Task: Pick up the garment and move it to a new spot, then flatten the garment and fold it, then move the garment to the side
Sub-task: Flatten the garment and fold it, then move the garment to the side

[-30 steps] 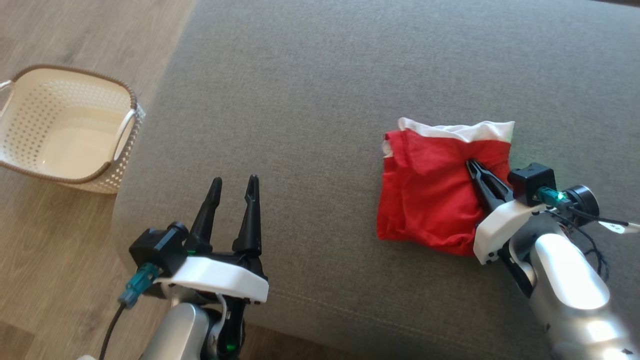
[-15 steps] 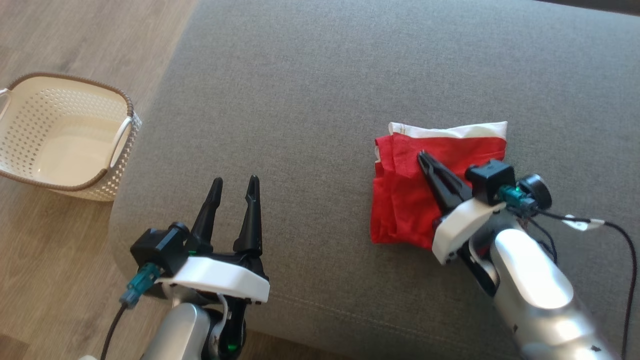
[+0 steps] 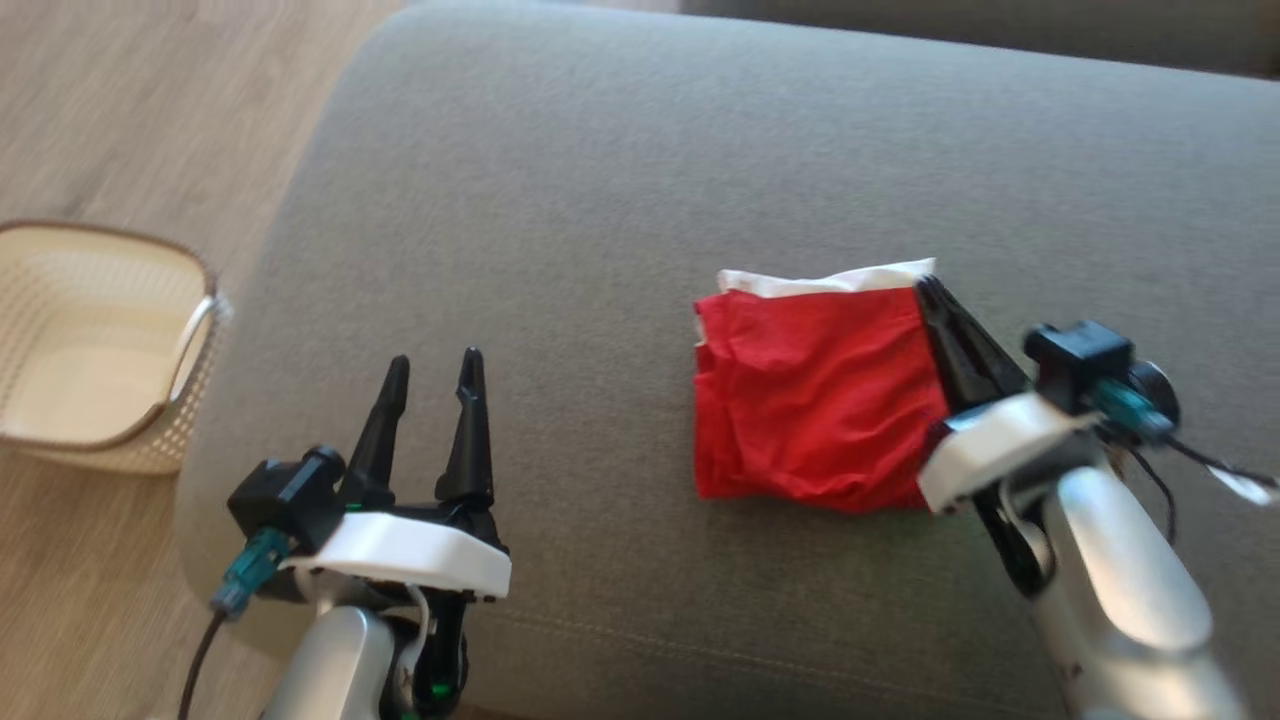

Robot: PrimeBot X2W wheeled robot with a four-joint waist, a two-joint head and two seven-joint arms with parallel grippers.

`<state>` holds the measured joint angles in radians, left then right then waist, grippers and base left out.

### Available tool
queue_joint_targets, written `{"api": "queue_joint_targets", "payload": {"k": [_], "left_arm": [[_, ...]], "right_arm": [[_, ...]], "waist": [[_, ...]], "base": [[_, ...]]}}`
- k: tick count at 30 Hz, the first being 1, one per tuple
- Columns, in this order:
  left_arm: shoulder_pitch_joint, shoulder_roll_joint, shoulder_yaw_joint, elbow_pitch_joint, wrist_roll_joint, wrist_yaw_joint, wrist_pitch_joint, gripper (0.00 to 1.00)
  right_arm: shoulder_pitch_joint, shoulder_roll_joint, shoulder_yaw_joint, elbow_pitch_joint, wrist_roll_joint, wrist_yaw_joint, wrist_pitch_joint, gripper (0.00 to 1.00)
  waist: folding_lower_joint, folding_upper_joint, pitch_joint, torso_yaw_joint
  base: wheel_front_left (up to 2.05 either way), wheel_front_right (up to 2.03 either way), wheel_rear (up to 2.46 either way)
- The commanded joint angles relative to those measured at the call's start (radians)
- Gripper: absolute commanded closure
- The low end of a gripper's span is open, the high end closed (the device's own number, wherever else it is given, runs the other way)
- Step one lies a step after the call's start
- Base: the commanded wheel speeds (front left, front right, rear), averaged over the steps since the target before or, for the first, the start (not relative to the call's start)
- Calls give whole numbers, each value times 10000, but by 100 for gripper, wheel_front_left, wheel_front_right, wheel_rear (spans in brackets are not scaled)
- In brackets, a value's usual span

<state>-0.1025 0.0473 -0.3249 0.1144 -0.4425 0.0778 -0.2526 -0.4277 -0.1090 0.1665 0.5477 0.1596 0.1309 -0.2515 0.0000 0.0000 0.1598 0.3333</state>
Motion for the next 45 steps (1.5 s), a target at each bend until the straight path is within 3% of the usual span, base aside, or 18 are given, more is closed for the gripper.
{"api": "queue_joint_targets", "payload": {"k": [1,10,16,17,18,19,37,45], "left_arm": [[-91,29,429,-319,104,-28,-92,0],[385,29,953,-328,343,-140,-92,0],[708,29,943,-187,579,-281,-92,0],[768,29,883,-175,572,-308,-92,0],[825,29,819,-167,602,-331,-92,0],[884,29,786,-160,606,-328,-92,0],[1035,29,431,-207,596,-201,-92,0],[799,29,302,-209,546,-212,-92,0]], "right_arm": [[346,-1,-26,-578,-20,-2,-102,100],[2481,340,-1325,-3394,-696,-2,-102,100],[3494,562,-1705,-4180,-904,-2,-102,100],[3602,572,-1738,-4244,-890,-2,-102,77],[3723,578,-1730,-4248,-840,-2,-102,12],[3815,580,-1731,-4263,-842,-2,-102,0],[3972,587,-1573,-3725,-693,-2,-84,0],[2831,587,-1178,-2799,-403,-2,925,0]], "waist": [[0,0,-278,-327],[0,0,-783,-1368],[0,0,-953,-1557],[0,0,-990,-1557],[0,0,-1031,-1550],[0,0,-1073,-1542],[0,0,-1244,-1302],[0,0,-573,-932]], "base": [[0,0,0],[0,0,0],[0,0,0],[0,0,0],[0,0,0],[0,0,0],[0,0,0],[0,0,0]]}}
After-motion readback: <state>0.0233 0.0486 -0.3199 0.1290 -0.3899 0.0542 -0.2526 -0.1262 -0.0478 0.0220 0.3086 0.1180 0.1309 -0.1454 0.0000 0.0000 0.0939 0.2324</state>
